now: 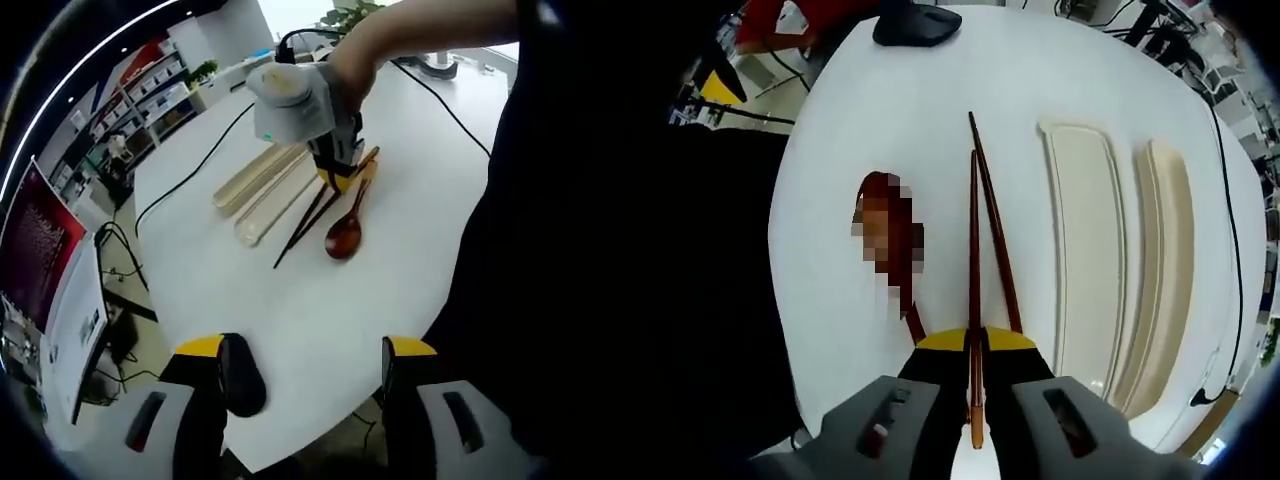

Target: Arrange the utensils inside the cutlery case until each visible utensil rests in its matching compartment.

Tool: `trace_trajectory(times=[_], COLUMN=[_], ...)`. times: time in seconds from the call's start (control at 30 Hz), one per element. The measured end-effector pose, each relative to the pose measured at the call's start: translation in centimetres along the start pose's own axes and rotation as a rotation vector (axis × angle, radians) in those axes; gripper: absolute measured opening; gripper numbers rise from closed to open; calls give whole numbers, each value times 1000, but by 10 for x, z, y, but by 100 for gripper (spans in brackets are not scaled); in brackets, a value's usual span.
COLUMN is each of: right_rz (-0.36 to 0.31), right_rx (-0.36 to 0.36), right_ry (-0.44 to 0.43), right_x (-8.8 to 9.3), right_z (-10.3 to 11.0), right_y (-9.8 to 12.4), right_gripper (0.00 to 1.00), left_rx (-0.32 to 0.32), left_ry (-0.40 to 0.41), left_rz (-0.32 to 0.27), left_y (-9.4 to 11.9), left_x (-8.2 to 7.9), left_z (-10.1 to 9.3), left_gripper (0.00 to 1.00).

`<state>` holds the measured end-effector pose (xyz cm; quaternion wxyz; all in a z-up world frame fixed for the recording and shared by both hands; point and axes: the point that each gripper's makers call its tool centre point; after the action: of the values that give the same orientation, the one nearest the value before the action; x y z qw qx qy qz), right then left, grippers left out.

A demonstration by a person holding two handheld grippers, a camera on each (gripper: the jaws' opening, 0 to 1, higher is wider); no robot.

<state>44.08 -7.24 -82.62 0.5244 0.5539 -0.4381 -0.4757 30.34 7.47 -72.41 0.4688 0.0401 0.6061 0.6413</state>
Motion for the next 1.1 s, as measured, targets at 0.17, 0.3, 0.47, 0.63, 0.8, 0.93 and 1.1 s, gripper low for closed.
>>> trace_trajectory(times=[0.17, 0.3, 0.47, 0.63, 0.8, 0.93, 1.1], right_rz=[-13, -26, -43, -72, -69, -64, -71], right_rx=[7, -4, -8, -15, 2, 13, -22], right_ry=[-9, -19, -25, -45, -29, -17, -49], right_x=[0, 0, 0, 0, -1, -1, 0], right_z=[0, -1, -4, -4, -1, -1, -4], right_y=[0, 0, -2, -2, -1, -1, -1], right_gripper=[0, 0, 0, 0, 0, 0, 1], left_rx=[11, -2, 8, -6, 4, 5, 31], left_ry=[-20, -12, -15, -13, -9, -5, 16], left_rz=[13, -6, 4, 2, 4, 20, 11], left_y=[-2, -2, -5, -3, -4, -5, -10], left_x=[0, -7, -4, -7, -3, 3, 7], left_z=[-1, 4, 2, 7, 2, 0, -5], left_gripper=[63, 63, 63, 63, 63, 63, 63])
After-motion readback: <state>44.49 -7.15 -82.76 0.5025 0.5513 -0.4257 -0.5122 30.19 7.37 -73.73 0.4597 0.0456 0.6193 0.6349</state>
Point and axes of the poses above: the point that each gripper's makers call its tool centre point, and the gripper's own axes: y roughly backward along the fingers, z roughly to its left, x roughly out of its underside
